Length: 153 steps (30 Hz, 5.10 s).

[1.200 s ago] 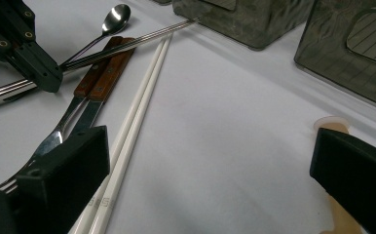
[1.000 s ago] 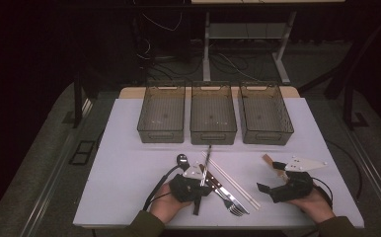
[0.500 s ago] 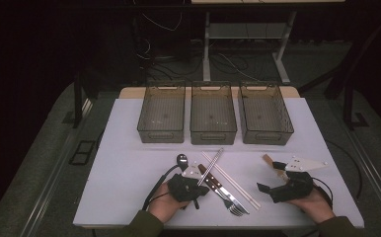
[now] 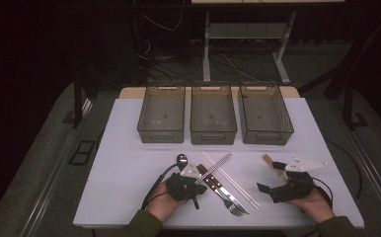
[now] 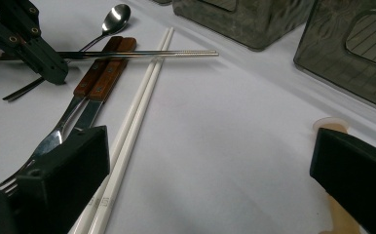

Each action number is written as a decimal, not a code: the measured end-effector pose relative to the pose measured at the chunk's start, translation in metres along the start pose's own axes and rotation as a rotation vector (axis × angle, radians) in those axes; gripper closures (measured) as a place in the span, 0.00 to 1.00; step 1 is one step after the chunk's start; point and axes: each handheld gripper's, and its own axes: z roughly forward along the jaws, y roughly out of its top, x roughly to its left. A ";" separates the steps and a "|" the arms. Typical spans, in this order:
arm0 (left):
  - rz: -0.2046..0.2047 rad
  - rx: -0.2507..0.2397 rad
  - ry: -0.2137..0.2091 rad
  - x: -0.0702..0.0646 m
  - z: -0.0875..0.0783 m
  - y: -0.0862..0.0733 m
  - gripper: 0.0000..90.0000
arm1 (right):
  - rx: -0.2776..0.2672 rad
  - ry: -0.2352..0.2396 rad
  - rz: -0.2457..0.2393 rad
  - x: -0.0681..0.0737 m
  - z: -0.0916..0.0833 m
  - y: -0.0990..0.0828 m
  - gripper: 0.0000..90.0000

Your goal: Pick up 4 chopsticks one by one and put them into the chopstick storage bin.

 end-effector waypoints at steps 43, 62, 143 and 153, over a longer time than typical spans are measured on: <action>-0.054 -0.030 0.048 0.014 -0.011 -0.007 0.99 | 0.003 -0.001 -0.003 0.000 0.000 0.000 0.01; -0.075 -0.147 0.027 0.034 -0.037 -0.010 0.83 | 0.005 0.004 -0.008 0.000 0.001 0.000 0.01; -0.015 -0.052 0.064 0.034 -0.006 -0.009 0.93 | 0.008 0.000 -0.005 0.000 0.001 0.000 0.01; -0.025 -0.056 0.070 0.034 -0.008 -0.009 0.94 | 0.007 -0.001 -0.006 0.000 0.001 0.000 0.01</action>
